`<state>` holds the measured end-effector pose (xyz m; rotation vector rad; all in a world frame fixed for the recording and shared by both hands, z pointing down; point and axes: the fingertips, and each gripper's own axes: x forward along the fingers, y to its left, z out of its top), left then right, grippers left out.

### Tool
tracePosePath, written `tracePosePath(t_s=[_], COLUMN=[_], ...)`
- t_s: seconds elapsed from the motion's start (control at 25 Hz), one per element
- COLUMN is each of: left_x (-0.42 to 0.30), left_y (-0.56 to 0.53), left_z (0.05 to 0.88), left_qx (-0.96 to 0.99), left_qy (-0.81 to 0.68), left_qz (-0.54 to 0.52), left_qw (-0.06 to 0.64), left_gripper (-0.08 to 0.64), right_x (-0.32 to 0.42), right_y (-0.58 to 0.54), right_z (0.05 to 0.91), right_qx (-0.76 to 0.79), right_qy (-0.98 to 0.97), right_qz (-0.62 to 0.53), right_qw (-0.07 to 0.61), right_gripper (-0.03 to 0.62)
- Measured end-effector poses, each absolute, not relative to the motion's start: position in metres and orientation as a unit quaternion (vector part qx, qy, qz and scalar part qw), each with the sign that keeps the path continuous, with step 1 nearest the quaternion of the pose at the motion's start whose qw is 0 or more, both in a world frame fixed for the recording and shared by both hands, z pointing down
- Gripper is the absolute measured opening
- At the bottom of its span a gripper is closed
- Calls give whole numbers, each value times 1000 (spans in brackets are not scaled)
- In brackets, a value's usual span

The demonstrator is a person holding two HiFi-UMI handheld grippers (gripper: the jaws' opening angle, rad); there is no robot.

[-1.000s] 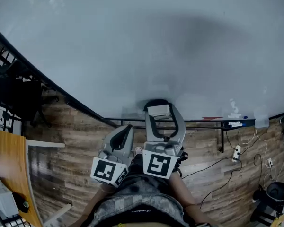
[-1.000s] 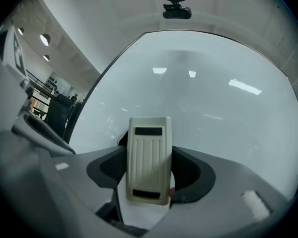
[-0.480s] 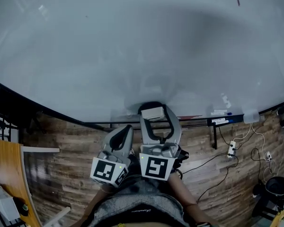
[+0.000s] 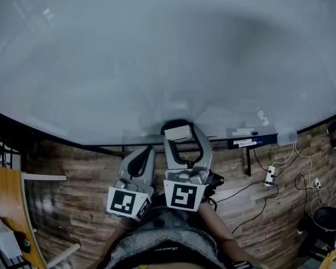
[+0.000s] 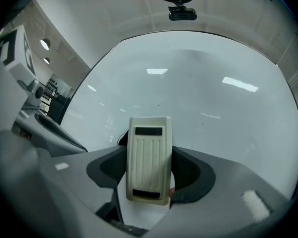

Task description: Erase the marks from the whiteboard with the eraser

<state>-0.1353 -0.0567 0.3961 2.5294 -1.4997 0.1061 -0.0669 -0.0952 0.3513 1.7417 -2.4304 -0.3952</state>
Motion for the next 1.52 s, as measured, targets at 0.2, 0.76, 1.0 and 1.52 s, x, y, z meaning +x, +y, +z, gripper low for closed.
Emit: tracePosePath(t_s=[0.2,0.76,1.0,1.52], left_x=[-101,-71,-77,-73], left_y=[-53,-42,-46,-64], left_z=[393,394,392,396], left_qx=[852,867,883,897], left_qy=[-514,-488,-460,-434], left_qz=[40,33,33,41], left_qw=[88,92,89,67], left_gripper=[3,3,3,3], right_x=[-35,14,13,22], right_y=[-99,-104,-103,-105], right_z=[353,356,355,351], right_qx=[573,606,622,632], right_qy=[-808,-783,-772,-765], right_qz=[-124,-109,-104,-110], right_qw=[63,85,84,56], right_gripper=[267,267,267,267])
